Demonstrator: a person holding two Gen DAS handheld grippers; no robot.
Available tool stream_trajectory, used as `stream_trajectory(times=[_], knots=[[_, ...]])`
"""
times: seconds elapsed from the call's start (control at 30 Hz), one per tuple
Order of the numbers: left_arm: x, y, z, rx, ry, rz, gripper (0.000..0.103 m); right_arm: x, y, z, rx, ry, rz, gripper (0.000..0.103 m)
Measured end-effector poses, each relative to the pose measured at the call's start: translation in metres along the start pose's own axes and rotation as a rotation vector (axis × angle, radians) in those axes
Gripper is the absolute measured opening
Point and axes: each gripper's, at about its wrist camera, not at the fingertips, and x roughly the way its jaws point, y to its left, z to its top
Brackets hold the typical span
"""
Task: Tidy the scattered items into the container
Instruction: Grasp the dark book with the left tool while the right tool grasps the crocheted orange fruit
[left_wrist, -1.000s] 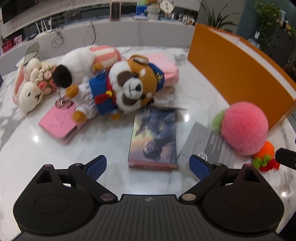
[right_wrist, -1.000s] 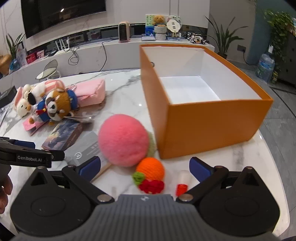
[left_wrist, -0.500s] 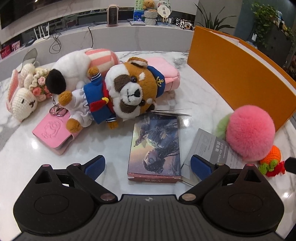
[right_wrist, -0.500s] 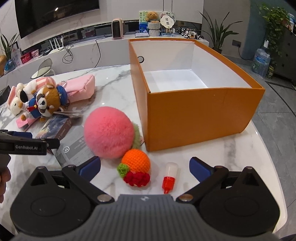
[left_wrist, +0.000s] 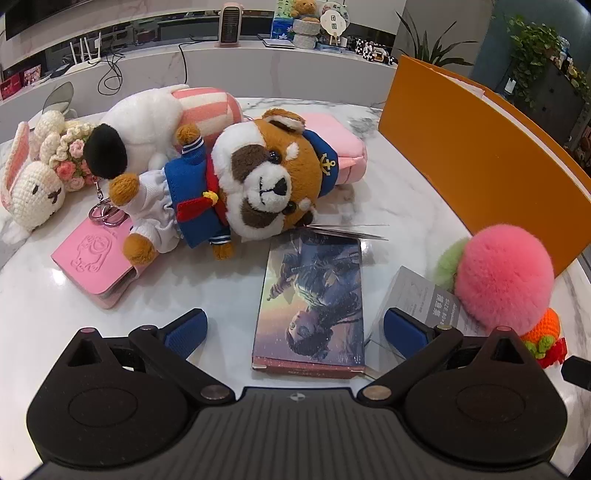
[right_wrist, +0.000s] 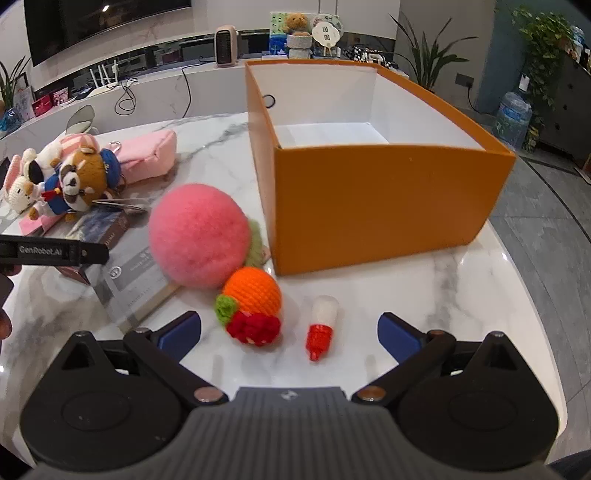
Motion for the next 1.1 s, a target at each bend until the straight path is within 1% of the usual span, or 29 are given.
stream_trajectory(times=[0.13,0.17,0.2,0.27,0.33,0.5,0.53,0.6,0.73,0.93,0.97,1.0,1.07,1.1], knots=[[0.001,0.000,0.001,-0.006,-0.001,0.005,0.103,0.008,-0.006,-0.002,0.026,0.027,-0.021,0.101],[0.001,0.001,0.001,-0.010,-0.004,0.008,0.103,0.010,-0.007,-0.003,0.033,0.032,-0.022,0.099],[0.001,0.001,0.001,-0.012,-0.008,0.012,0.103,0.011,-0.008,-0.003,0.037,0.038,-0.024,0.092],[0.001,0.002,0.001,-0.017,-0.015,0.019,0.103,0.014,-0.009,-0.004,0.041,0.054,-0.023,0.087],[0.001,0.003,0.001,-0.016,-0.020,0.020,0.103,0.013,-0.008,-0.005,0.038,0.045,-0.011,0.087],[0.001,0.007,0.000,-0.003,-0.032,0.019,0.103,0.005,0.000,-0.004,0.000,-0.018,0.000,0.087],[0.001,0.007,0.000,0.009,-0.033,0.035,0.103,0.004,0.001,-0.004,-0.005,-0.024,0.001,0.087],[0.002,0.005,-0.002,0.048,-0.035,0.063,0.103,0.003,0.002,-0.003,-0.009,-0.030,0.005,0.087],[0.001,0.005,-0.008,0.075,-0.071,0.070,0.103,0.002,0.001,-0.003,-0.007,-0.038,0.010,0.087],[0.002,0.002,-0.008,0.107,-0.061,0.090,0.103,-0.001,0.005,-0.004,-0.021,-0.056,0.024,0.087],[0.000,0.002,-0.008,0.113,-0.065,0.085,0.094,-0.001,0.005,-0.004,-0.022,-0.059,0.027,0.087],[-0.003,0.002,-0.009,0.125,-0.076,0.077,0.077,-0.002,0.005,-0.003,-0.023,-0.062,0.030,0.087],[-0.006,0.004,-0.010,0.118,-0.073,0.085,0.077,-0.003,0.006,-0.004,-0.025,-0.069,0.037,0.087],[-0.006,0.006,-0.011,0.110,-0.072,0.077,0.077,-0.003,0.006,-0.004,-0.025,-0.074,0.043,0.087]])
